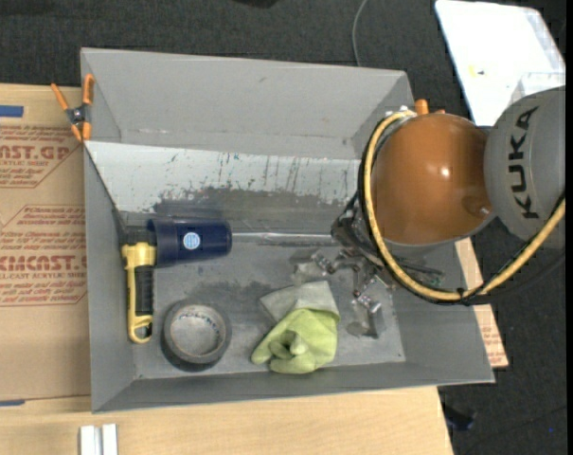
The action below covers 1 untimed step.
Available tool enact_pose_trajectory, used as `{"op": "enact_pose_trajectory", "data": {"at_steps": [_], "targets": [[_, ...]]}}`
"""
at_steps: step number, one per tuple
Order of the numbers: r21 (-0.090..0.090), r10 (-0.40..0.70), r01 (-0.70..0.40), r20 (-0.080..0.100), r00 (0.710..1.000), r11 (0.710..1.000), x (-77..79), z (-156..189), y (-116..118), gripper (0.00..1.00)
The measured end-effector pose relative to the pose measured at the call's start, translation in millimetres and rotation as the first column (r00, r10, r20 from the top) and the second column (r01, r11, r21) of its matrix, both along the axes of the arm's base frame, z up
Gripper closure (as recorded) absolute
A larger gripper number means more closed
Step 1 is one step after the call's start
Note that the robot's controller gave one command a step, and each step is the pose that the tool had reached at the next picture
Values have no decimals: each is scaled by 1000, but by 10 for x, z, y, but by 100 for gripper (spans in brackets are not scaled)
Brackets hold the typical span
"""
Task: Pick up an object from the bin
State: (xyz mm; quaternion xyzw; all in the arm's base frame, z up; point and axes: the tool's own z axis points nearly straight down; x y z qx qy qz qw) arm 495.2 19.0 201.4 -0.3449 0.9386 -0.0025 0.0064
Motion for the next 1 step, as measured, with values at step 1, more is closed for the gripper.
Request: {"op": "enact_pose_trajectory", "data": {"at_steps": [1], "targets": [[4,-147,147,4,989,989,-36,-107,350,0]]}}
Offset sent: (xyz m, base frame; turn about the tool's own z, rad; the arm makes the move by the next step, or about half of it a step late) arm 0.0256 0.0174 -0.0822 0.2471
